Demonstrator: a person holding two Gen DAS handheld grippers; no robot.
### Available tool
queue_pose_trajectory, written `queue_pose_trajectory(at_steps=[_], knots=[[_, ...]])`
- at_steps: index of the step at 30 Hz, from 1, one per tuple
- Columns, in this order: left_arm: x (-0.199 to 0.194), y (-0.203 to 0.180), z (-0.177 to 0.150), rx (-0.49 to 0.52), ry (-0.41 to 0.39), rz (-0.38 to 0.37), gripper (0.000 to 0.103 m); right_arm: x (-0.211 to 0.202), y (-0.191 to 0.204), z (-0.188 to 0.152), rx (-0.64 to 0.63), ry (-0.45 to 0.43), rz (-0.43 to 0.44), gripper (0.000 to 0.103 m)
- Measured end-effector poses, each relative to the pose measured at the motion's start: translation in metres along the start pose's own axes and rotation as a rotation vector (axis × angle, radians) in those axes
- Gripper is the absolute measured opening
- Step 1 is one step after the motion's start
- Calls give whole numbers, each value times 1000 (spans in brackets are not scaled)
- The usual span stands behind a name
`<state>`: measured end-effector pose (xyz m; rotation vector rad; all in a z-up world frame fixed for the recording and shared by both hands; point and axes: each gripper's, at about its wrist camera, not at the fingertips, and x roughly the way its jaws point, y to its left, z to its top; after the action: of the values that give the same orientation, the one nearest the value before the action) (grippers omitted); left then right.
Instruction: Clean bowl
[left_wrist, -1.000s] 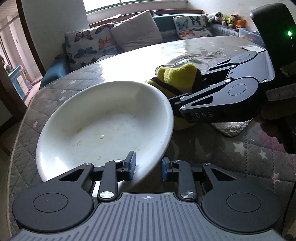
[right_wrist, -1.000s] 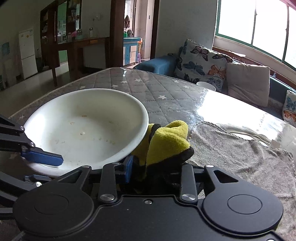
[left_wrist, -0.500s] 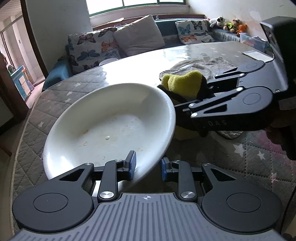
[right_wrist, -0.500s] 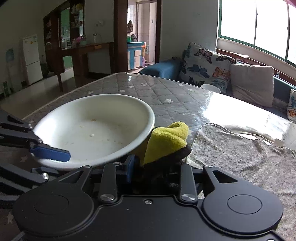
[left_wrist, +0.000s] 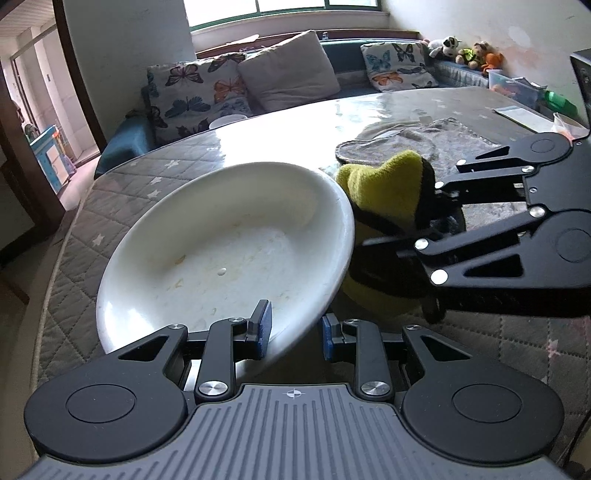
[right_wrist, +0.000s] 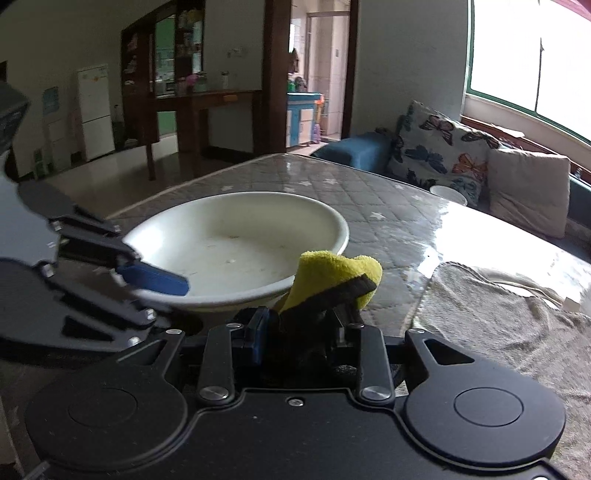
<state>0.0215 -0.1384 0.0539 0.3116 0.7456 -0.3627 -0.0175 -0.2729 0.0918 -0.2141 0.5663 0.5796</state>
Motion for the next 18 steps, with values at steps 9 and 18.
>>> queue_pose_trajectory(at_steps=[9,18], knots=[[-7,7,-5,-3,0,3,28,-6,19,0,-49,-12,51,32],[-12,14,-8,-2,1,0,28,13,9,7,-7,-7,38,32]])
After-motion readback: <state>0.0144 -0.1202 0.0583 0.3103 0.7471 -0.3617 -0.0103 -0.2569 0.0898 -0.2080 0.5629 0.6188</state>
